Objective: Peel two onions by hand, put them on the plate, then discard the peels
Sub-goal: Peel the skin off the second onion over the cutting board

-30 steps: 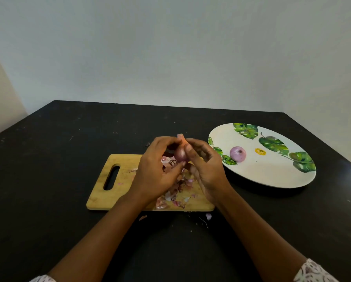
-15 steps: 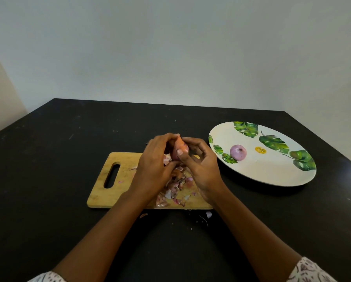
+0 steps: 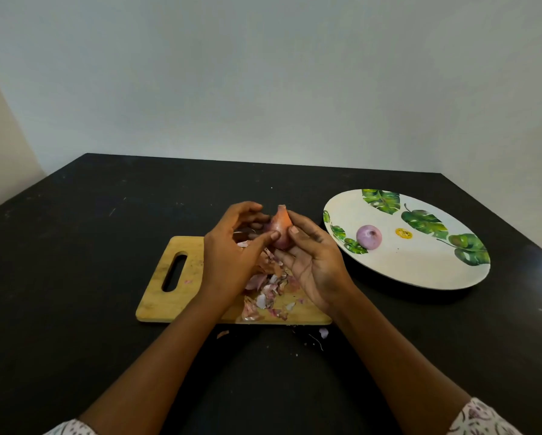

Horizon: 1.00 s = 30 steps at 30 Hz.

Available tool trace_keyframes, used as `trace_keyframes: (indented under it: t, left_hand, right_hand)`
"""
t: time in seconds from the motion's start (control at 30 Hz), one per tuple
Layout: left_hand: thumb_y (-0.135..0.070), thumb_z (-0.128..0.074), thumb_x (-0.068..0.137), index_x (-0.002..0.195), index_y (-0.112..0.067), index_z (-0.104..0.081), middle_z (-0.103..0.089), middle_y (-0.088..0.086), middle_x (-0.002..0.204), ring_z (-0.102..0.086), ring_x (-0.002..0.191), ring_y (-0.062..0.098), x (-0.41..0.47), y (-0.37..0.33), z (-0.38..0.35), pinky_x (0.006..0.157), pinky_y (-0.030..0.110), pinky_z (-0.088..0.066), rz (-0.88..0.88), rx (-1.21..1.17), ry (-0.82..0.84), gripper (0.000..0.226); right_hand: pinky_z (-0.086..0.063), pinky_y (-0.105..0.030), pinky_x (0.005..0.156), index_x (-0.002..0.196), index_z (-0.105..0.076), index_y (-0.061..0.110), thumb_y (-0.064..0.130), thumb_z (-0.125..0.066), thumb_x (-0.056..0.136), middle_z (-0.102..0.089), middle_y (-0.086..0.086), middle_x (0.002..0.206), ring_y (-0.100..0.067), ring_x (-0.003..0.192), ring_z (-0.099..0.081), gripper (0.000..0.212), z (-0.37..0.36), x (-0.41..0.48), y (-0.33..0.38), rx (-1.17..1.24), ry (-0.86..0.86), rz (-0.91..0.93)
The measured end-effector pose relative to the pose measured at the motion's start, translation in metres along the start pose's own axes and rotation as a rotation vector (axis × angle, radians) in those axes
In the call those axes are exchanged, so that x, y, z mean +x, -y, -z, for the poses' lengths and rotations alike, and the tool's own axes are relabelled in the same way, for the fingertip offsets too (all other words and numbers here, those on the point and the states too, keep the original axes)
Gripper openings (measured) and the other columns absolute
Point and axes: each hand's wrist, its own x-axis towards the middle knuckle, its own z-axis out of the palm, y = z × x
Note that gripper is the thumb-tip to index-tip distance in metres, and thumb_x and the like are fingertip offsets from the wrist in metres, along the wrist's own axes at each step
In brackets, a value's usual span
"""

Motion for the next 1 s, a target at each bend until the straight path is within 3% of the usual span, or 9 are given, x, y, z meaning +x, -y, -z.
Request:
trace_keyframes:
  t: [0.3,0.43,0.53,0.67,0.83,0.9,1.0]
  left_hand:
    - [-0.009,-0.07,0.08,0.099,-0.021,-0.062,-0.066,-0.014,0.093,-0.064,0.09,-0.002,-0.001,-0.006,0.0,0.077,0.01,-0.048,-0.002,-0.037,-0.028,0.024]
    - [-0.007,-0.07,0.079,0.096,-0.021,-0.062,-0.066,-0.013,0.091,-0.064,0.088,-0.003,0.002,-0.007,0.002,0.073,0.008,-0.047,0.069,-0.096,-0.051,0.024]
    - [-0.003,-0.071,0.077,0.093,-0.021,-0.062,-0.068,-0.009,0.089,-0.066,0.086,-0.001,0.003,-0.01,0.002,0.071,0.009,-0.049,0.148,-0.168,-0.04,0.026]
    - [-0.001,-0.072,0.075,0.091,-0.016,-0.063,-0.069,0.0,0.085,-0.067,0.079,0.002,0.005,-0.012,0.005,0.067,0.013,-0.052,0.241,-0.264,-0.055,0.024]
    - [0.001,-0.069,0.075,0.093,-0.014,-0.061,-0.067,0.004,0.086,-0.065,0.076,0.003,0.007,-0.011,0.007,0.061,0.015,-0.052,0.341,-0.378,0.007,0.025]
    - [0.004,-0.067,0.076,0.093,-0.015,-0.06,-0.066,0.003,0.085,-0.065,0.076,0.004,0.007,-0.011,0.008,0.063,0.015,-0.052,0.353,-0.406,0.037,0.026]
    - [0.007,-0.065,0.076,0.092,-0.015,-0.06,-0.064,0.004,0.086,-0.063,0.08,0.008,0.008,-0.012,0.009,0.069,0.016,-0.052,0.351,-0.429,0.075,0.028]
  right_hand:
    - [-0.058,-0.039,0.083,0.114,-0.063,0.014,0.01,-0.037,0.102,-0.063,-0.015,0.121,-0.026,0.104,-0.068,0.029,-0.004,-0.002,0.001,0.009,-0.009,-0.007]
    - [-0.057,-0.043,0.082,0.11,-0.066,0.014,0.015,-0.036,0.103,-0.066,-0.009,0.116,-0.022,0.095,-0.07,0.031,-0.005,-0.003,0.001,-0.074,-0.002,0.002]
    - [-0.058,-0.036,0.081,0.106,-0.066,0.014,0.015,-0.034,0.103,-0.07,-0.001,0.108,-0.017,0.096,-0.07,0.033,-0.006,-0.003,0.001,-0.136,0.011,0.029]
    - [-0.057,-0.027,0.073,0.105,-0.065,0.012,0.015,-0.032,0.103,-0.069,-0.002,0.108,-0.013,0.093,-0.069,0.033,-0.008,-0.004,0.001,-0.212,0.036,0.056]
    - [-0.056,-0.027,0.063,0.102,-0.065,0.01,0.015,-0.031,0.104,-0.067,-0.01,0.105,-0.017,0.084,-0.068,0.034,-0.008,-0.005,0.0,-0.203,0.031,0.036]
    - [-0.055,-0.029,0.065,0.1,-0.066,0.012,0.017,-0.031,0.104,-0.069,-0.009,0.099,-0.016,0.08,-0.067,0.036,-0.007,-0.005,0.0,-0.22,0.026,0.018]
    - [-0.047,-0.021,0.051,0.1,-0.064,0.012,0.018,-0.03,0.105,-0.066,-0.011,0.095,-0.012,0.069,-0.064,0.036,-0.008,-0.007,0.001,-0.27,0.018,0.008]
